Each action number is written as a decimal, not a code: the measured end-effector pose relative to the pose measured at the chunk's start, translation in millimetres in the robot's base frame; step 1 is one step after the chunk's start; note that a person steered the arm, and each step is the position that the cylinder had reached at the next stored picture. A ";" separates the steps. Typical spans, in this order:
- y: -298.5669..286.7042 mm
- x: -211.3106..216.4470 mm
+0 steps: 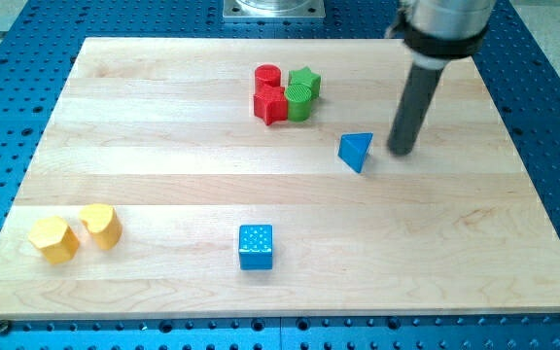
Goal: Push the blue blocks parallel to the yellow blocks
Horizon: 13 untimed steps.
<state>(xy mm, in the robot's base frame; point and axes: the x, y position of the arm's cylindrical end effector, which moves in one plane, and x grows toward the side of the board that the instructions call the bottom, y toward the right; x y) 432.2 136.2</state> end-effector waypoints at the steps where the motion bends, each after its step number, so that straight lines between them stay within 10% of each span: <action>1: -44.3 19.5; 3: -40.5 -42.3; 7: -71.4 107.3; 9: -21.8 113.8; 13: -174.3 74.2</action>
<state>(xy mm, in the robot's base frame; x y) 506.3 -38.1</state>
